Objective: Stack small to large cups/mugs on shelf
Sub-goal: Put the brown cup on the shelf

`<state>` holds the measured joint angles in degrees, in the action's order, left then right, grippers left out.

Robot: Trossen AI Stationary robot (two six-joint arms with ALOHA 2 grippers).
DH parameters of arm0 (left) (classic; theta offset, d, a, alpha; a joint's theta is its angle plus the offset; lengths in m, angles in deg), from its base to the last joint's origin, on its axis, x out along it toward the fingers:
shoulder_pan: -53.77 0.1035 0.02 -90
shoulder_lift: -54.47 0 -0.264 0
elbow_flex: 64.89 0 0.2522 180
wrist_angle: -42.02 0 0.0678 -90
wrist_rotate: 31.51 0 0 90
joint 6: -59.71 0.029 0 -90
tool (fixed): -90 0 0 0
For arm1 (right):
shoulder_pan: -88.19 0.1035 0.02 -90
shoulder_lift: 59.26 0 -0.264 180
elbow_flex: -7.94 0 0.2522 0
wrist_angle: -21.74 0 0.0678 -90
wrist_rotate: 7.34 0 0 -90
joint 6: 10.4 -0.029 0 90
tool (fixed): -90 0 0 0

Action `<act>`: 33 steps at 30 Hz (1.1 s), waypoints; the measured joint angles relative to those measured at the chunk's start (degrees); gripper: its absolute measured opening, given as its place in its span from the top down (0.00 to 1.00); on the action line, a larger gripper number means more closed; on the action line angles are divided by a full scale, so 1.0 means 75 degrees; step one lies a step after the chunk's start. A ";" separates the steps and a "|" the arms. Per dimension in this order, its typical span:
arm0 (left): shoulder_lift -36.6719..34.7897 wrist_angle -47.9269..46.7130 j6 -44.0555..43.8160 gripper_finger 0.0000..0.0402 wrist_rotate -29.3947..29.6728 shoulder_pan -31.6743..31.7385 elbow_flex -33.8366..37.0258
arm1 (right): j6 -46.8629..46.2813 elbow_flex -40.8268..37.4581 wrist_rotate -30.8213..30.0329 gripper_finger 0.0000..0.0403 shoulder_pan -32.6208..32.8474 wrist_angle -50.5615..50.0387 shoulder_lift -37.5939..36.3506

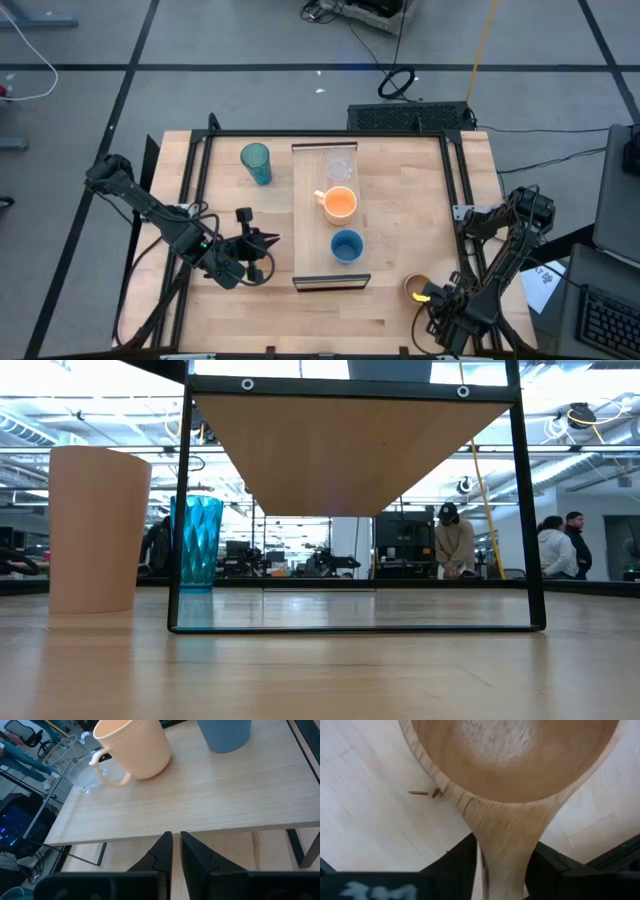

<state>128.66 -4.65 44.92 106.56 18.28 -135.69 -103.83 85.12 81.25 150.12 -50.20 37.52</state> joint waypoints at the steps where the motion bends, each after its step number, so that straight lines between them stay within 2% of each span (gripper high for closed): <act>1: 0.0000 0.0000 0.0000 0.91 0.0000 0.0000 0.0000 | -0.0001 -0.0011 0.0001 0.70 0.0000 0.0003 0.0000; 6: 0.0000 -0.0001 0.0000 0.91 -0.0003 0.0000 0.0000 | 0.0003 -0.0014 -0.0006 0.80 0.0000 0.0042 -0.0011; 15: 0.0000 0.0000 -0.0031 0.91 -0.0004 0.0000 0.0000 | -0.0081 -0.0017 0.0010 0.80 -0.0007 0.0227 -0.0072; 23: 0.0000 0.0006 -0.0047 0.91 -0.0009 0.0000 0.0000 | -0.0556 -0.0017 -0.0014 0.80 -0.0128 0.0299 -0.0787; 33: 0.0000 0.0009 -0.0102 0.91 -0.0011 -0.0002 0.0000 | -0.0650 -0.0014 -0.1158 0.80 -0.0149 0.0059 -0.1727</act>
<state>128.66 -4.58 44.16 106.47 18.26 -135.69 -108.70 85.01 72.57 149.01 -49.75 24.56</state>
